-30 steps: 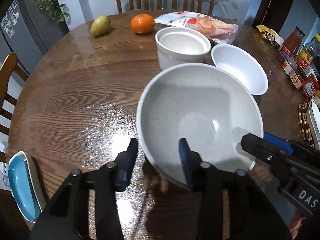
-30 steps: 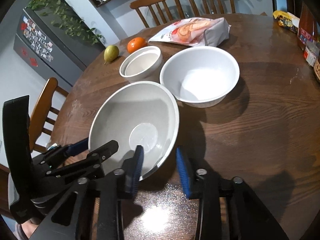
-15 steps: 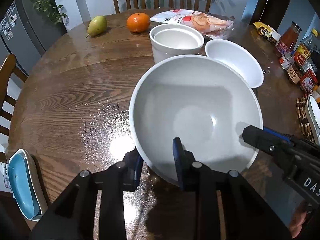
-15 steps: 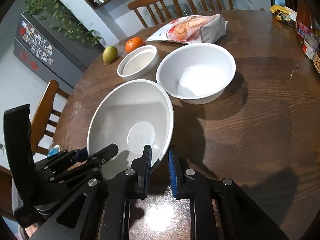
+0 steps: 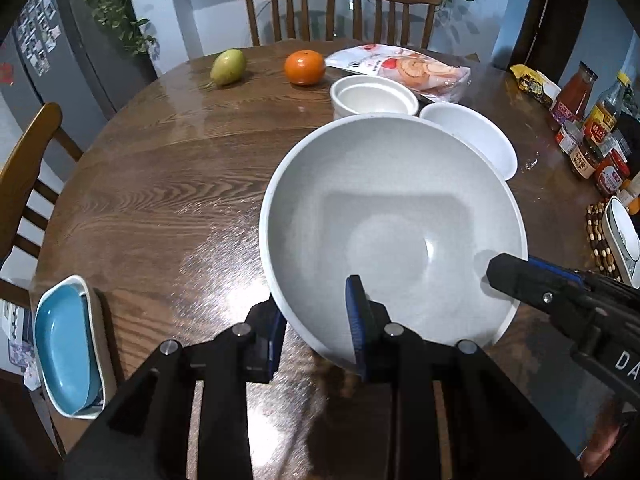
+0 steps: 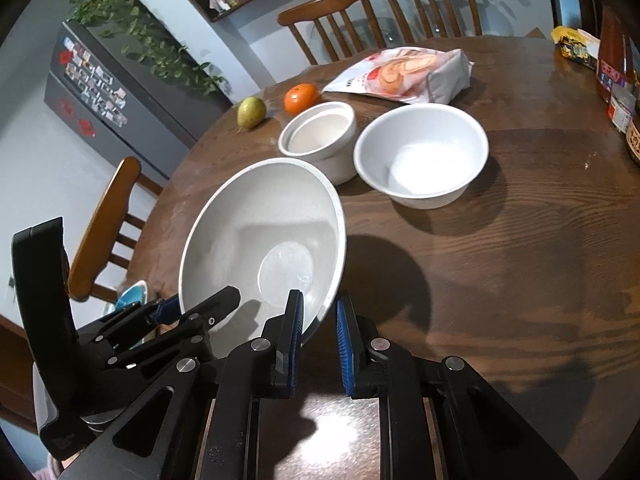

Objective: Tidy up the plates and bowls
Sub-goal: 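Carry the large white bowl beside the teal plate stack and lower it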

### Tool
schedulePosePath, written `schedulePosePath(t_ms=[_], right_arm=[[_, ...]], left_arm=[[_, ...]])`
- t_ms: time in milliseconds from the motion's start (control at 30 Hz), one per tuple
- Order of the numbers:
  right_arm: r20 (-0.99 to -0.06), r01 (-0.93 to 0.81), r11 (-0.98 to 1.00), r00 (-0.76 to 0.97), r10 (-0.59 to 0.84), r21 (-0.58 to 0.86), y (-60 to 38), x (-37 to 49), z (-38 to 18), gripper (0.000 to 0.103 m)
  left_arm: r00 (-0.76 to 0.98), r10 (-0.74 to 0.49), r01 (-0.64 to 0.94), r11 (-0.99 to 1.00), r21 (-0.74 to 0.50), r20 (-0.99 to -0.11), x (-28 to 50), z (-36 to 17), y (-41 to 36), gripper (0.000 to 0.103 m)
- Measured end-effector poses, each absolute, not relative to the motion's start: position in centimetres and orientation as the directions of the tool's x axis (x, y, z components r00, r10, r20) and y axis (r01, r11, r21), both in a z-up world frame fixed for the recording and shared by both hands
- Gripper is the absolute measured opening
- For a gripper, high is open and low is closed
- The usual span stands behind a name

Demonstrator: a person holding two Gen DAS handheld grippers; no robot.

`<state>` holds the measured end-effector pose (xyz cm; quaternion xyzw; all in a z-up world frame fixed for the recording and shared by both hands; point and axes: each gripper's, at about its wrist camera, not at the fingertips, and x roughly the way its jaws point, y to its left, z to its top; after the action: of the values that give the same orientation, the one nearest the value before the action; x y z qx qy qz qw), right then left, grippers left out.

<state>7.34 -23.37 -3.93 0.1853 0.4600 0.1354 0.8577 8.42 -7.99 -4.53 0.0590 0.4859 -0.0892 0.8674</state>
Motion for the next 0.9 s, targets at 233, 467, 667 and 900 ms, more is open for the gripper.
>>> schedulePosePath(t_ms=[233,467,667,900], right_arm=[[-0.759,-0.139,0.898,0.491,0.428,0.417,-18.9,7.4,-4.5,0.018],[-0.773,-0.227,0.886,0.433,0.464,0.405,-13.7,8.3,-4.9,0.018],[-0.796,-0.266,0.878,0.377,0.474,0.397,-10.2,9.5,-6.2,0.018],[-0.81,-0.267,0.888,0.372,0.453,0.374,-8.6,10.1,-6.6,0.018]], left_arm=[[0.512,-0.042,0.119,0.993,0.022,-0.858,7.4,-4.9,-3.9,0.026],[0.494,0.005,0.012,1.0,0.013,-0.869,6.9,-5.7,1.0,0.026],[0.459,0.03,-0.049,0.999,0.008,-0.888,7.3,-7.0,4.0,0.025],[0.459,0.031,-0.055,0.998,0.006,-0.888,7.8,-7.1,4.5,0.028]])
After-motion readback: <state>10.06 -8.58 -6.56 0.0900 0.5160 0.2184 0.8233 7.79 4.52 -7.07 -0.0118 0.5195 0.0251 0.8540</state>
